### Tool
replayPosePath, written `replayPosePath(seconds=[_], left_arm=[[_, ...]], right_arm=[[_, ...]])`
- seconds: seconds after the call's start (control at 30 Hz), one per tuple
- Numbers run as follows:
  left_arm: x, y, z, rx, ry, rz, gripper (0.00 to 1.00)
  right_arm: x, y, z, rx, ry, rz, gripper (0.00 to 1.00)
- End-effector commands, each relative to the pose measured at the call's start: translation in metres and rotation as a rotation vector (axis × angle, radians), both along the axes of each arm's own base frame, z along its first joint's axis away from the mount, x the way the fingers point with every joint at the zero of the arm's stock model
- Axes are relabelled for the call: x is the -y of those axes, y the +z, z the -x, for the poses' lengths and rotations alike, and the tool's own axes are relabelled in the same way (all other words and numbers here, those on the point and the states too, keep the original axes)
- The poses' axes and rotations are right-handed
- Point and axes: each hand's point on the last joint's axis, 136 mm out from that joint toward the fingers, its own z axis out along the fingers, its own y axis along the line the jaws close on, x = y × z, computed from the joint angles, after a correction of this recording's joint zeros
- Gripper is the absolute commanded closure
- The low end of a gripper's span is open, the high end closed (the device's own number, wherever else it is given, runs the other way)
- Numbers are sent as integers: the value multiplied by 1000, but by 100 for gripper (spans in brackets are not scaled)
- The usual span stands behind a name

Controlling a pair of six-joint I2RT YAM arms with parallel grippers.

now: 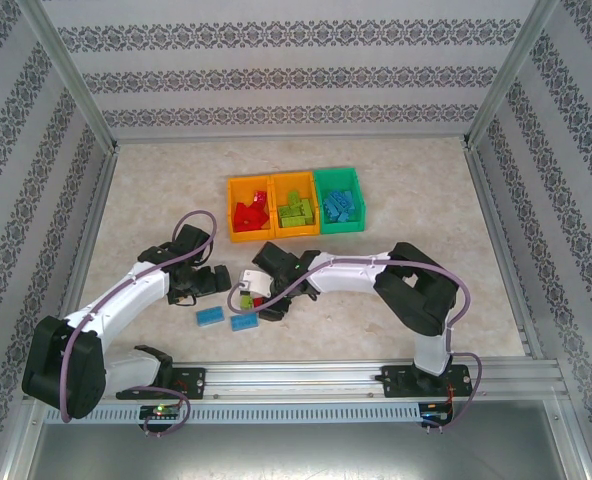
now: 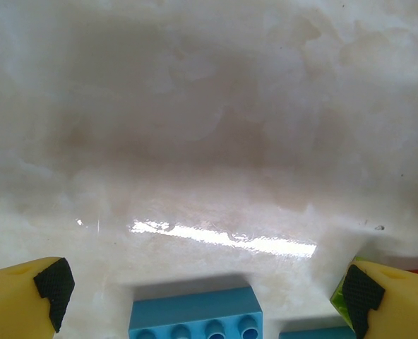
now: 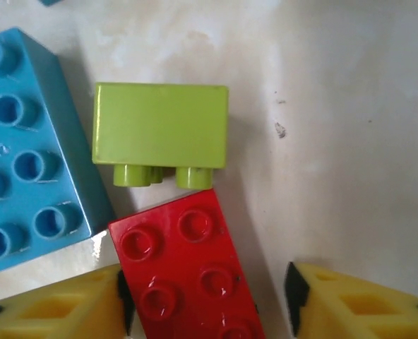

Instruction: Sort the legos into containers by color

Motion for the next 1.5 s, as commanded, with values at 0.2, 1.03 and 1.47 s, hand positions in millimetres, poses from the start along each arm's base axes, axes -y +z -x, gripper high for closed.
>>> replayPosePath(seconds=[0.2,1.03,1.47], left_arm=[[-4,-2,3,-14,15,1,1],[15,11,0,48,-122,31,0],[51,12,0,75,-279,18,0]], right_arm=[[15,16,-22,4,-92,-44,65],[-30,130,-228,-246,-937,-489,65],[-24,105,-278,-299,-1163,-499,38]])
